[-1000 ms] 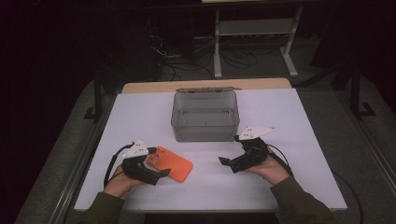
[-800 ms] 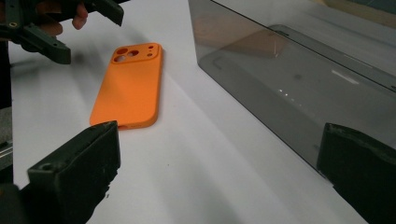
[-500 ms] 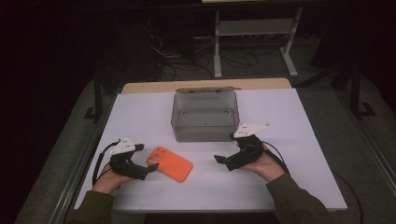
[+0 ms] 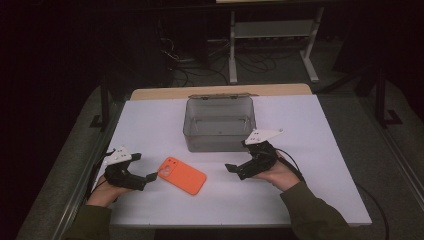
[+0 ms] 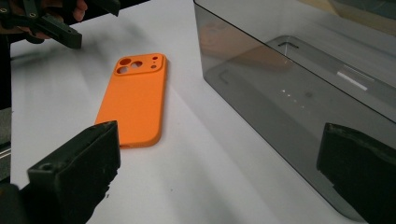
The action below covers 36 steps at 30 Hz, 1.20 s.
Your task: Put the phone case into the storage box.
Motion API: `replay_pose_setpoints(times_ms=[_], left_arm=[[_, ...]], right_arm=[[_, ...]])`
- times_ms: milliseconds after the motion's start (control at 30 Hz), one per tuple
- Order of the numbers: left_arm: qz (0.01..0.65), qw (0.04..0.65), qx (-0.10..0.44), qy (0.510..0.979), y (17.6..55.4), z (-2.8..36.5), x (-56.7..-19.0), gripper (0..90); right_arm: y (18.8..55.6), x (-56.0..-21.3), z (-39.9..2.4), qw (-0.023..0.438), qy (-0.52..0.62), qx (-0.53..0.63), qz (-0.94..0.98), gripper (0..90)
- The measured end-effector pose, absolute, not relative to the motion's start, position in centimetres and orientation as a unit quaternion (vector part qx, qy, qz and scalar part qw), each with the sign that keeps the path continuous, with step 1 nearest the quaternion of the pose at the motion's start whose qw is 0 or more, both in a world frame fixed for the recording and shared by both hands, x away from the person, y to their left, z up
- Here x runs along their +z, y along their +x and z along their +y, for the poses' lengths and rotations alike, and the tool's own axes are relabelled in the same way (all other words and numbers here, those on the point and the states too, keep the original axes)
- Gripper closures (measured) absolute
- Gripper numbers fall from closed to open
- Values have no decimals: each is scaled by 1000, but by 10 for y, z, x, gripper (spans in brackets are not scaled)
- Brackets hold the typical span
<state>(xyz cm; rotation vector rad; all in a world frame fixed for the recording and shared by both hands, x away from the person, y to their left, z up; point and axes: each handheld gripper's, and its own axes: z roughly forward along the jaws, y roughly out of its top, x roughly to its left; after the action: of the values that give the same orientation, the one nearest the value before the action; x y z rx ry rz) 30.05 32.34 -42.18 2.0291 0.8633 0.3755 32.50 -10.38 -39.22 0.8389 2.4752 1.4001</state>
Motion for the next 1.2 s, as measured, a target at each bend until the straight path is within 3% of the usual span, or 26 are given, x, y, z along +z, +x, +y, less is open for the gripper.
replay_pose_setpoints(times_ms=[1200], left_arm=[[345, 444, 151, 813, 299, 326, -420, 0]], right_arm=[[342, -376, -60, 81, 256, 472, 840, 0]])
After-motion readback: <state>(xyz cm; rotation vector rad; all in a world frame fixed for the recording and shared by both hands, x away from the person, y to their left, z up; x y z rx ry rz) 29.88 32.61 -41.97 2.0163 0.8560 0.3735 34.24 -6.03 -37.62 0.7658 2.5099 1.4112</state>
